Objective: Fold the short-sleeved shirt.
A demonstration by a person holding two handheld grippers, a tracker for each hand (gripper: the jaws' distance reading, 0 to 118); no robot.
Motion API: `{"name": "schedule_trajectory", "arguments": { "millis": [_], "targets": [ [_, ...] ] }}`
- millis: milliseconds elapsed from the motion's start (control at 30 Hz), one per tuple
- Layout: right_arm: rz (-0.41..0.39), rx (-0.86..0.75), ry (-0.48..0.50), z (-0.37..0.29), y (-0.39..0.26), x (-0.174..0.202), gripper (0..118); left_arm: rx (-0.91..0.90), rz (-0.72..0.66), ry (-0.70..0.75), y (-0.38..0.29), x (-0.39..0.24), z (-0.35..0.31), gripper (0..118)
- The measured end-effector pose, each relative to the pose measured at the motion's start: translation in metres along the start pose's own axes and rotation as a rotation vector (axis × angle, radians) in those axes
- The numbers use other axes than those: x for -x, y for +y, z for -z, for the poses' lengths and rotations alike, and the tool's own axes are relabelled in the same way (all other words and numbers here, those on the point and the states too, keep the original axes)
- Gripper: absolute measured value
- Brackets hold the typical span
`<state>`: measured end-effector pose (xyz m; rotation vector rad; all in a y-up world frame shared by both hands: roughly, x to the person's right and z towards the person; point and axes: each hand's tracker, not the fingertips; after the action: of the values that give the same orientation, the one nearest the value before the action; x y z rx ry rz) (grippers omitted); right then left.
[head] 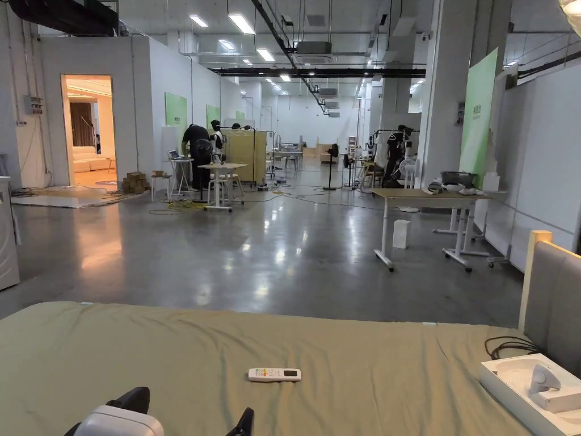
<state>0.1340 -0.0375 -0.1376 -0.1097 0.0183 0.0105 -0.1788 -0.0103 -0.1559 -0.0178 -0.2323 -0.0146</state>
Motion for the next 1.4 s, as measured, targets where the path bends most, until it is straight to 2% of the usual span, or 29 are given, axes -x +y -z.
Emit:
{"name": "schedule_trajectory", "arguments": {
  "millis": [100,200,267,333,467,533,633,767,900,1033,1167,1267,1333,1400],
  "targets": [
    [0.122,0.094,0.088,0.006,0.003,-0.007,118,0.005,-0.003,0.0,0.0,0.001,0.001,97],
    [0.361,0.219,0.151,0.023,-0.001,-0.021,118,0.023,-0.026,-0.009,0.0,0.003,0.004,97],
    [0.477,0.252,0.204,0.032,-0.009,-0.03,118,0.044,-0.054,-0.017,-0.001,0.006,0.006,97],
    [0.546,0.257,0.183,0.034,-0.015,-0.032,118,0.048,-0.058,-0.018,-0.003,0.007,0.006,97],
    [0.557,0.263,0.059,0.034,-0.006,-0.022,118,0.063,-0.051,-0.006,-0.003,0.008,0.008,97],
    [0.52,0.297,-0.01,0.034,0.002,-0.018,118,0.069,-0.059,-0.01,-0.003,0.008,0.008,97],
    [0.494,0.353,0.005,0.038,0.006,-0.015,118,0.066,-0.069,-0.022,-0.004,0.008,0.008,97],
    [0.532,0.302,0.028,0.036,-0.001,-0.014,118,0.067,-0.058,-0.02,-0.003,0.007,0.008,97],
    [0.501,0.318,0.004,0.041,-0.004,-0.016,118,0.067,-0.055,-0.023,-0.003,0.007,0.008,97],
    [0.512,0.317,-0.042,0.039,-0.004,-0.019,117,0.051,-0.055,-0.016,-0.003,0.008,0.006,97],
    [0.55,0.196,0.001,0.026,-0.002,-0.027,117,0.032,-0.05,-0.014,-0.001,0.008,0.004,97],
    [0.552,0.072,0.082,0.013,0.0,-0.033,118,0.026,-0.048,-0.017,-0.001,0.007,0.003,97],
    [0.531,-0.012,0.119,0.003,0.001,-0.034,118,0.024,-0.048,-0.02,-0.002,0.007,0.004,97],
    [0.41,-0.11,0.148,-0.005,0.003,-0.032,118,0.023,-0.047,-0.021,-0.002,0.006,0.005,97]
  ]
}}
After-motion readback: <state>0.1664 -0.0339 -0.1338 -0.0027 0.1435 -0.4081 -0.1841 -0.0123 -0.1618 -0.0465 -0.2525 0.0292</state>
